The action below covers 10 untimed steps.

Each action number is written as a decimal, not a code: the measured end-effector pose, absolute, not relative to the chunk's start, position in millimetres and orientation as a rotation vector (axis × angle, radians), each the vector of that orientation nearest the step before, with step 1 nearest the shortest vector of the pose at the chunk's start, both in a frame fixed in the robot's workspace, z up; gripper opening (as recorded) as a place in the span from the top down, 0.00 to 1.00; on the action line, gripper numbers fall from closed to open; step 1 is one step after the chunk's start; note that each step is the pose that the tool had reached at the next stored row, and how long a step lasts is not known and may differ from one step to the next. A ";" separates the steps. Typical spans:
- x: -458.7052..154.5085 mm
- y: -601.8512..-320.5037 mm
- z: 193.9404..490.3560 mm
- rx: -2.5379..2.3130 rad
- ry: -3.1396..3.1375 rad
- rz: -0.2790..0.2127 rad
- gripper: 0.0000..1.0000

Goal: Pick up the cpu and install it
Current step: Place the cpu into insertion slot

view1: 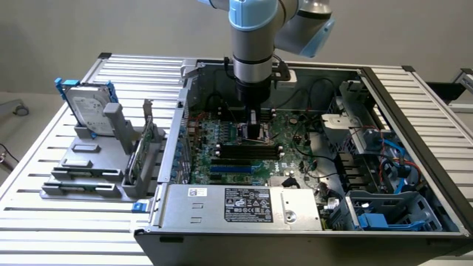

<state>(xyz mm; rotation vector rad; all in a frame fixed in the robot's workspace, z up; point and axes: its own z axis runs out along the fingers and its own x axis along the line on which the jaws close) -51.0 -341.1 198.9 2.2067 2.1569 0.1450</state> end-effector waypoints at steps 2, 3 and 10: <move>-51.2 -341.1 203.4 2.207 2.157 0.145 0.38; -51.6 -341.0 206.4 2.207 2.157 0.145 0.38; -61.4 -340.7 219.9 2.210 2.153 0.145 0.38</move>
